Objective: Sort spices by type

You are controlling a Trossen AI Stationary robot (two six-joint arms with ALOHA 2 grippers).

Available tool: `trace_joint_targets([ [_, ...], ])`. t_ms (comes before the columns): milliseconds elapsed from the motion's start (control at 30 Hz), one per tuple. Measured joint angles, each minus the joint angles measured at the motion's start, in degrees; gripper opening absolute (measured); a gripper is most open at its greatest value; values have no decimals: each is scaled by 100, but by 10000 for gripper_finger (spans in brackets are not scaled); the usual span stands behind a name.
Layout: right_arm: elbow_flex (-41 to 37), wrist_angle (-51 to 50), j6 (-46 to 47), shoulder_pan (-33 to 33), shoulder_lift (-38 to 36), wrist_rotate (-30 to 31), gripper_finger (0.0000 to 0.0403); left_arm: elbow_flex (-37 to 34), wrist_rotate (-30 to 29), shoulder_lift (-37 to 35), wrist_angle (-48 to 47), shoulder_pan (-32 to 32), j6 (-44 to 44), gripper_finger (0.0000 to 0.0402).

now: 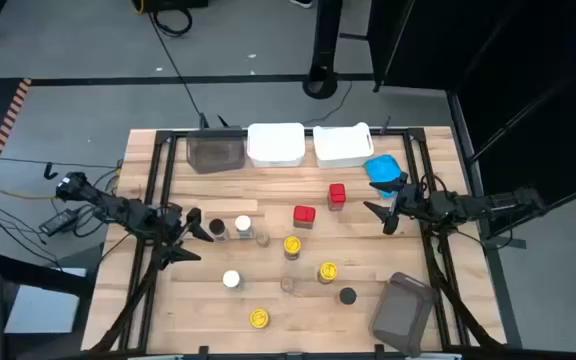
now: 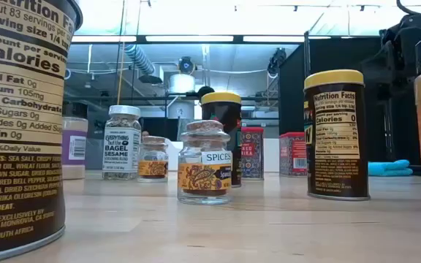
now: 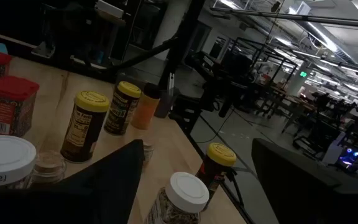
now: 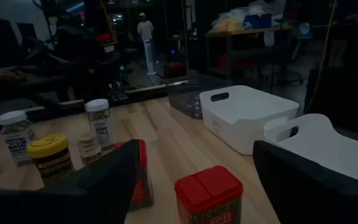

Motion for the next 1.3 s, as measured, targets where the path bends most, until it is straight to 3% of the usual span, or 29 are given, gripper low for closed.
trace_joint_targets([
  [1300, 2, 0, 0, 0, 2, 0, 320, 0, 1, 1, 85, 1, 123, 305],
])
